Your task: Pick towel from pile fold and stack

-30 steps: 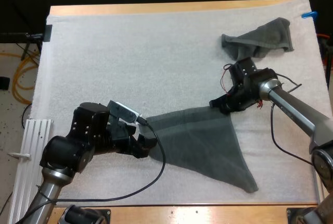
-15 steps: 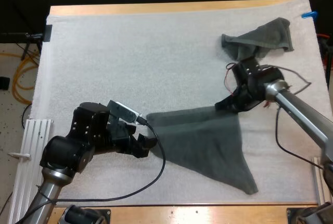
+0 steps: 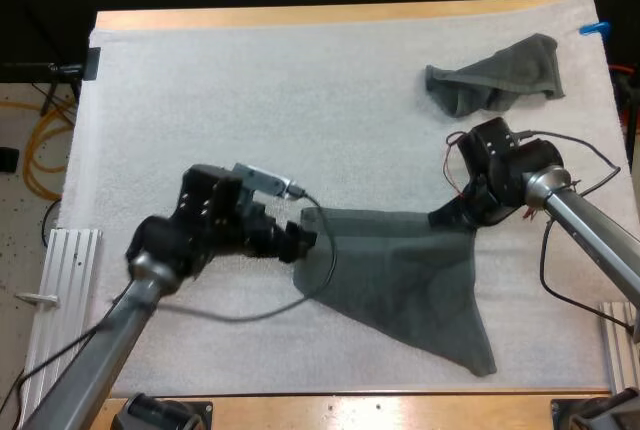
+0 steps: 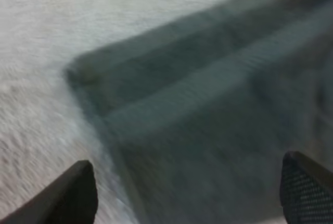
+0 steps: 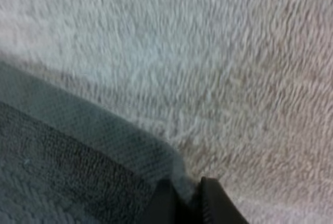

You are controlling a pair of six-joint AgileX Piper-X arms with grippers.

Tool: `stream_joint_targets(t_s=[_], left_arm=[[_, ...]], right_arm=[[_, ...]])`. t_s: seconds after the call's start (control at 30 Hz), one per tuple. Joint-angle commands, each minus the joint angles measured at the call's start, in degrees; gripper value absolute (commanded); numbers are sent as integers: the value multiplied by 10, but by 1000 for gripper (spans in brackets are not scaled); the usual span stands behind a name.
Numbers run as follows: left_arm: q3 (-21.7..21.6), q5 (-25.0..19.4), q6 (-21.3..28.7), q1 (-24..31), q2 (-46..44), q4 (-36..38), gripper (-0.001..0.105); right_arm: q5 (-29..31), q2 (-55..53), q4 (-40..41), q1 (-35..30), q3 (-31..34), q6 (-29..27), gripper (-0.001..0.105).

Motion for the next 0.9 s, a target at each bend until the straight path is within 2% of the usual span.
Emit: stream_joint_targets(t_s=[0.0, 0.17, 0.33, 0.63, 0.87], left_arm=[[-1, -13, -12, -2, 19, -24, 70], [-1, -8, -40, -2, 104, -101, 70], [-6, 29, -92, -2, 193, -192, 70], [-63, 30, -98, -2, 284, -184, 69], [-69, 23, -98, -2, 306, -159, 69]], right_arm=[[-1, -4, -1, -1, 4, -4, 0], [-1, -4, -2, -1, 10, 0, 0], [-1, -4, -12, -1, 10, 0, 0], [-1, -4, -13, -1, 10, 0, 0], [-1, -4, -13, -1, 10, 0, 0]])
